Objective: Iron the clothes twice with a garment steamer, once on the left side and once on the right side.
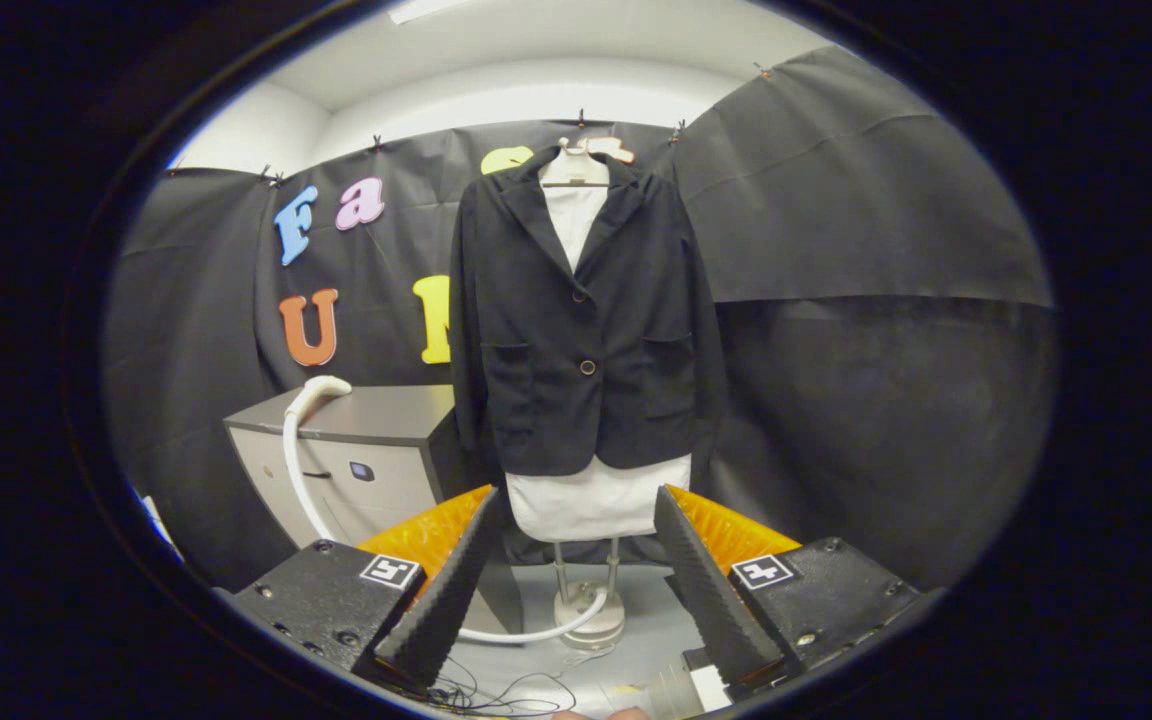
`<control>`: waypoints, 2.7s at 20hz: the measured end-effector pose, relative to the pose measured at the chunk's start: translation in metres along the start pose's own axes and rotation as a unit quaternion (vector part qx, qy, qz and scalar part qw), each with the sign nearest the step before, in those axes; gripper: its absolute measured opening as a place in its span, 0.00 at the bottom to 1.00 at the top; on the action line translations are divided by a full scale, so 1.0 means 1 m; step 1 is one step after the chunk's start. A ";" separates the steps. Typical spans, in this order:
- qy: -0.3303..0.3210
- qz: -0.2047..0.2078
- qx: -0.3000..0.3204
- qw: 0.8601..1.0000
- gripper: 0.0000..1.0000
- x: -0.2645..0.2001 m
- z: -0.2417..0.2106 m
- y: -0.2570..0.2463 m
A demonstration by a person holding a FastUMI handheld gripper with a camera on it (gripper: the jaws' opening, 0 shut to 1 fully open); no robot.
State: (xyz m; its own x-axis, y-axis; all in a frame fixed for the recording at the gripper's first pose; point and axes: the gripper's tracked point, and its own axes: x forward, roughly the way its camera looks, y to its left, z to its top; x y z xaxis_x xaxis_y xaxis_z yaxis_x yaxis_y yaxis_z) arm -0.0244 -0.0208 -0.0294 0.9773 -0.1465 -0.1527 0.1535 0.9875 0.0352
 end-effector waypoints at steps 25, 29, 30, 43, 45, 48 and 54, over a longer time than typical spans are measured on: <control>0.081 0.253 -0.054 0.963 0.99 0.108 0.094 0.329; 0.132 0.301 -0.073 0.942 0.99 0.161 0.086 0.392; 0.151 0.312 -0.076 0.935 0.98 0.173 0.082 0.410; 0.324 0.267 -0.125 0.899 0.87 0.311 0.008 0.518; 0.339 0.265 -0.124 0.894 0.79 0.315 0.001 0.526; 0.336 0.252 -0.144 0.896 0.66 0.316 -0.005 0.532; 0.344 0.245 -0.115 0.899 0.42 0.312 -0.008 0.540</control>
State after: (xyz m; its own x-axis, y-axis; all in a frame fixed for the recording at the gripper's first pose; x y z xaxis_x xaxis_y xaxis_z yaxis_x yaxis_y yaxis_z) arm 0.3620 0.4669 -0.0659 0.5850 0.3022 -0.7527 -0.3825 0.9211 0.0725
